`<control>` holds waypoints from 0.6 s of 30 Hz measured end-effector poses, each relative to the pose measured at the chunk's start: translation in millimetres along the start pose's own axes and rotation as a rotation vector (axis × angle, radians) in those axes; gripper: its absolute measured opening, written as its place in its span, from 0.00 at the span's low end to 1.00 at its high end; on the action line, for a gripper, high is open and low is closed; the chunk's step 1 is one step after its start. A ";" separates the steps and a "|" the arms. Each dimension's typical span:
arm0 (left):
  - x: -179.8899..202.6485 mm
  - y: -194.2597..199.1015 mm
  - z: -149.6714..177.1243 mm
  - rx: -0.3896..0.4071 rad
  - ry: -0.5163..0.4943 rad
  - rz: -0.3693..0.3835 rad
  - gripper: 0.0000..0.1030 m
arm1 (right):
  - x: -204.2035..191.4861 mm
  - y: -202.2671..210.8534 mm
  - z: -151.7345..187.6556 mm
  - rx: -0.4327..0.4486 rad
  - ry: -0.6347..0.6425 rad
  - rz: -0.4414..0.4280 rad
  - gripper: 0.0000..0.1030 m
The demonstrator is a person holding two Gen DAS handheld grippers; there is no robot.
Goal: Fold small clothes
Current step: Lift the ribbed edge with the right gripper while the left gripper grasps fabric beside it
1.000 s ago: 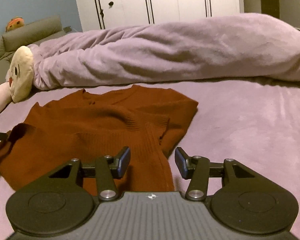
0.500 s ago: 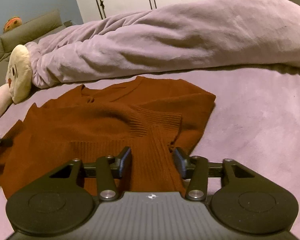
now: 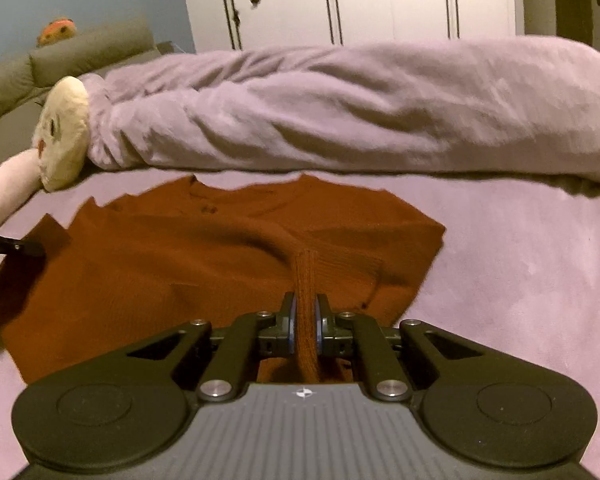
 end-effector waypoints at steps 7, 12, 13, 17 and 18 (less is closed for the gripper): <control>6.7 -30.0 3.9 -0.068 -0.013 0.024 0.27 | -1.1 -14.8 1.0 -0.071 0.039 0.047 0.10; 6.7 -35.5 3.4 -0.065 -0.008 -0.012 0.09 | -5.1 -22.3 0.9 -0.084 0.070 0.082 0.08; 6.6 -31.7 2.0 -0.050 -0.005 -0.022 0.09 | -7.1 -19.6 0.2 -0.075 0.082 0.090 0.07; 11.0 -6.3 -13.2 0.014 -0.021 -0.049 0.08 | -14.3 2.8 -6.9 -0.005 0.124 0.089 0.06; 12.0 0.9 -20.5 0.036 -0.023 -0.050 0.08 | -15.8 10.0 -11.5 0.016 0.130 0.082 0.06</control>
Point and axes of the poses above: each gripper's, at about its wrist camera, not at the fingertips, and y roughly against the way its jaws point, x to its right, z to its underside, the point moved 2 cm from there along -y, roughly the way its jaws point, and after that the axes turned 9 degrees about z, right-handed, at the moved point
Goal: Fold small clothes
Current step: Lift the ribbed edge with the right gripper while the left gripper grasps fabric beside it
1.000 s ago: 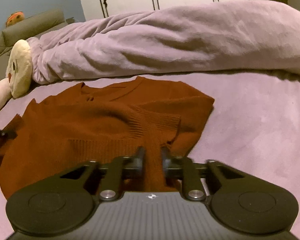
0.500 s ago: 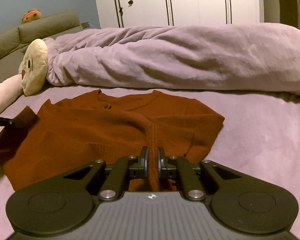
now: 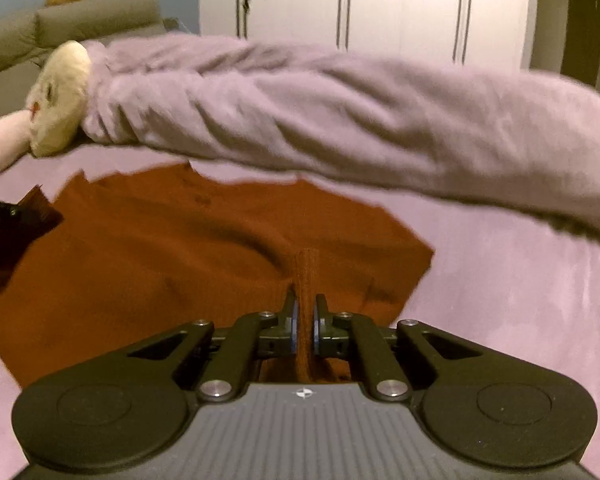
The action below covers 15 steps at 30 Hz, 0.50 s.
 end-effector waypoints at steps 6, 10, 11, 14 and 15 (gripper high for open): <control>-1.1 16.9 -54.9 0.118 -0.014 -0.019 0.08 | 5.3 22.8 -43.7 0.138 -0.006 0.011 0.06; -7.7 -4.0 -86.5 0.147 -0.016 -0.071 0.08 | 14.8 -1.2 -74.8 0.172 -0.020 0.091 0.05; -9.6 -11.5 -92.7 0.149 -0.017 -0.085 0.08 | 17.0 -10.2 -82.1 0.174 -0.025 0.112 0.05; -18.0 -34.9 -104.7 0.159 -0.030 -0.154 0.08 | 28.6 -42.5 -98.3 0.157 -0.059 0.188 0.05; -21.6 -41.7 -106.4 0.167 -0.025 -0.162 0.09 | 31.8 -54.5 -101.2 0.149 -0.065 0.224 0.05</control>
Point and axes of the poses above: each gripper's, at about its wrist camera, not at the fingertips, and y roughly against the way its jaws point, x to its right, z to its underside, the point moved 2 cm from there along -y, roughly the way its jaws point, and after that the axes turned 9 degrees about z, right-handed, at the moved point
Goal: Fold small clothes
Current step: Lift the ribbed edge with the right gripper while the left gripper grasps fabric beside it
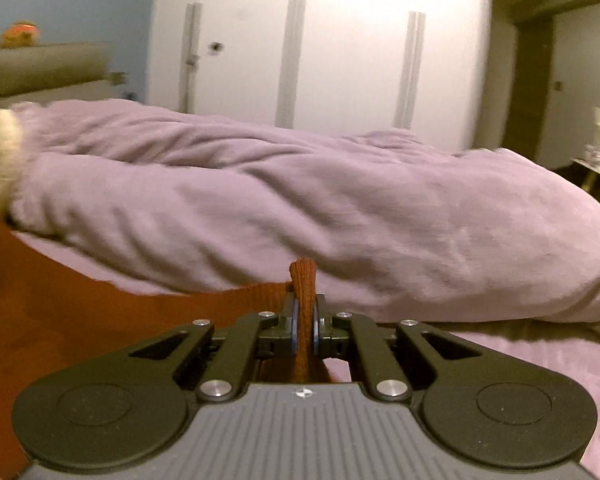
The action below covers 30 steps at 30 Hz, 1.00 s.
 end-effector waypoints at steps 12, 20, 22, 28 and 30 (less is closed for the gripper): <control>-7.3 -73.9 46.1 -0.119 -0.051 -0.217 0.10 | -26.5 -85.8 49.3 -0.137 0.081 0.122 0.06; -28.1 -64.8 55.8 -0.173 0.085 -0.042 0.36 | -6.4 -80.0 56.0 -0.213 -0.078 -0.047 0.22; -27.0 -66.6 55.6 -0.186 0.074 -0.046 0.26 | -6.1 -80.3 58.2 -0.222 -0.085 -0.054 0.22; -11.0 -65.7 43.4 -0.142 -0.038 -0.119 0.09 | -17.5 -78.7 48.7 -0.161 -0.010 0.037 0.05; -11.2 -63.7 33.3 -0.099 -0.037 -0.141 0.09 | -14.6 -75.8 38.9 -0.110 -0.017 0.081 0.05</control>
Point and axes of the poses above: each gripper's, at about its wrist camera, not at the fingertips, and y roughly against the way its jaws point, x to its right, z to its underside, the point moved 2 cm from there along -y, roughly the way its jaws point, and after that the axes turned 9 degrees about z, right-handed, at the moved point
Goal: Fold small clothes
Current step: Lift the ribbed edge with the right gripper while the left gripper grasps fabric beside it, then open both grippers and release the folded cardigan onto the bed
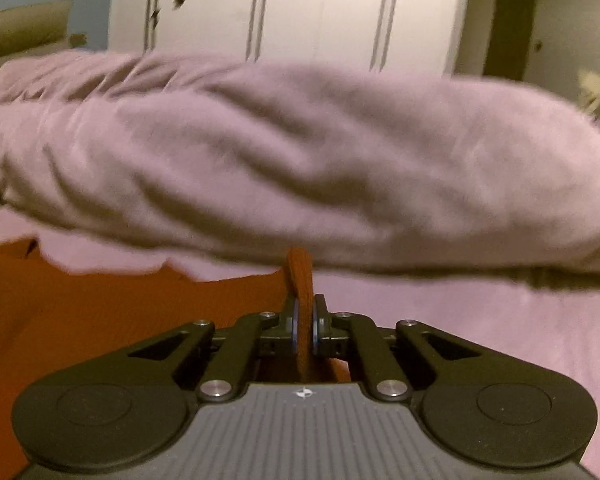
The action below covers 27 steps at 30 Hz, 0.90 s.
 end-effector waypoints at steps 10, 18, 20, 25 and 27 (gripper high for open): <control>2.3 -34.4 8.7 -0.047 -0.001 -0.151 0.16 | -18.3 -29.8 1.6 -0.022 0.098 0.099 0.06; -21.5 39.7 43.8 0.010 0.155 -0.064 0.53 | 22.8 26.0 26.3 -0.032 -0.083 -0.068 0.20; -22.7 64.2 60.9 -0.008 0.190 -0.030 0.58 | 30.1 59.0 47.0 -0.041 -0.105 -0.094 0.20; -19.4 96.5 100.3 -0.069 0.237 0.026 0.67 | 18.4 125.7 96.5 -0.015 -0.109 -0.131 0.20; -14.9 98.5 109.7 -0.093 0.246 0.040 0.68 | 13.9 138.9 109.3 -0.011 -0.114 -0.136 0.20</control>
Point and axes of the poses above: each gripper's, at about its wrist camera, not at the fingertips, and y roughly against the way its jaws point, x to its right, z to its underside, the point moved 2 cm from there along -y, roughly the way its jaws point, and after that the axes turned 9 degrees about z, right-handed, at the moved point
